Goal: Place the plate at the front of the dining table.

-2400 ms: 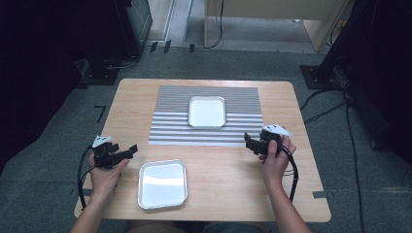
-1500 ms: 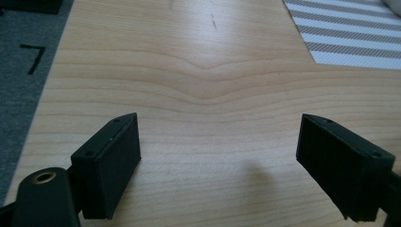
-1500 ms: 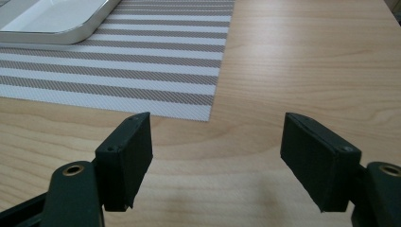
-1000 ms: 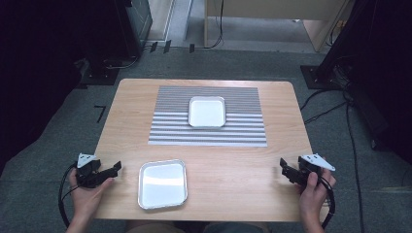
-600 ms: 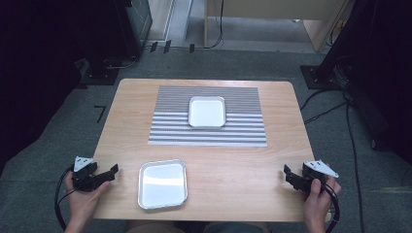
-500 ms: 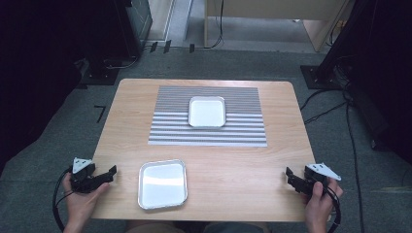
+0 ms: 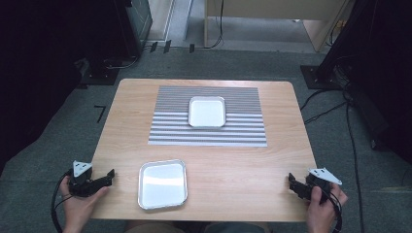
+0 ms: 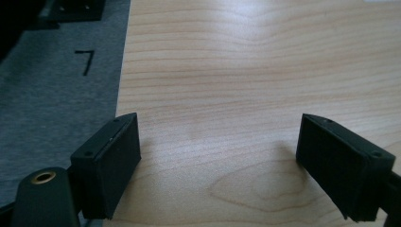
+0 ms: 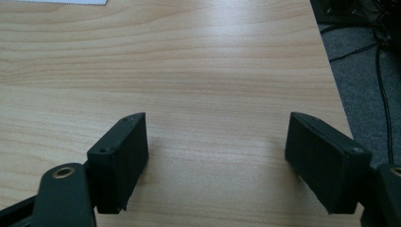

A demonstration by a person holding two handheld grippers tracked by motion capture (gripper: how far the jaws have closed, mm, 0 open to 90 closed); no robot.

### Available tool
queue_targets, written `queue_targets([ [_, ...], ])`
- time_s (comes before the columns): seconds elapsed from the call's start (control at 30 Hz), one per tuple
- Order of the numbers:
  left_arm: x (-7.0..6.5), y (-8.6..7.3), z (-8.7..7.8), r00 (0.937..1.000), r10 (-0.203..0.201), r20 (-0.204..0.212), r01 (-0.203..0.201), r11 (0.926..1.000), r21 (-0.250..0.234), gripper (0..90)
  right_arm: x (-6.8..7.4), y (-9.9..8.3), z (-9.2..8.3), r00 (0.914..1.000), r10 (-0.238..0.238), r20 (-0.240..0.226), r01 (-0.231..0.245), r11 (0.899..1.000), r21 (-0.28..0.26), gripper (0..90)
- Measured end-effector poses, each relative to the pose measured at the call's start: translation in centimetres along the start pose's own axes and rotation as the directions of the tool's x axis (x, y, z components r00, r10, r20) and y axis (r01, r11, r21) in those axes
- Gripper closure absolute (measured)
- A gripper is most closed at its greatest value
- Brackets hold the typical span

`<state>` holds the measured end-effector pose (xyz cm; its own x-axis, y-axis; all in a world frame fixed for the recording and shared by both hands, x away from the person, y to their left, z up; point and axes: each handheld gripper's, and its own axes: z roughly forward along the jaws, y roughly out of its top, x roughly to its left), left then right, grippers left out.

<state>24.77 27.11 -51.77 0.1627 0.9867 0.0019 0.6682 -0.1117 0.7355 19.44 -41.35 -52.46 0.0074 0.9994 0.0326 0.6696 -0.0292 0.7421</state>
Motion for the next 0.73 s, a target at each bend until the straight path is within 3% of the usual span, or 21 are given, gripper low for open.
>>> queue_targets([
  [0.1,0.02,0.00,0.00,1.0000,-0.002,0.001,0.002,1.0000,0.000,14.6,-0.07,-0.01,-0.04,0.9995,-0.004,-0.030,0.004,1.000,-0.001,20.3],
  [0.43,0.03,0.04,0.05,1.0000,-0.004,-0.001,0.004,1.0000,0.000,14.6,0.22,0.24,0.30,1.0000,-0.001,0.002,0.001,1.000,0.008,17.7],
  [0.73,0.04,0.06,0.06,1.0000,-0.003,0.001,0.003,1.0000,0.000,14.6,0.24,0.26,0.33,1.0000,0.000,0.004,0.000,1.000,0.008,17.7],
])
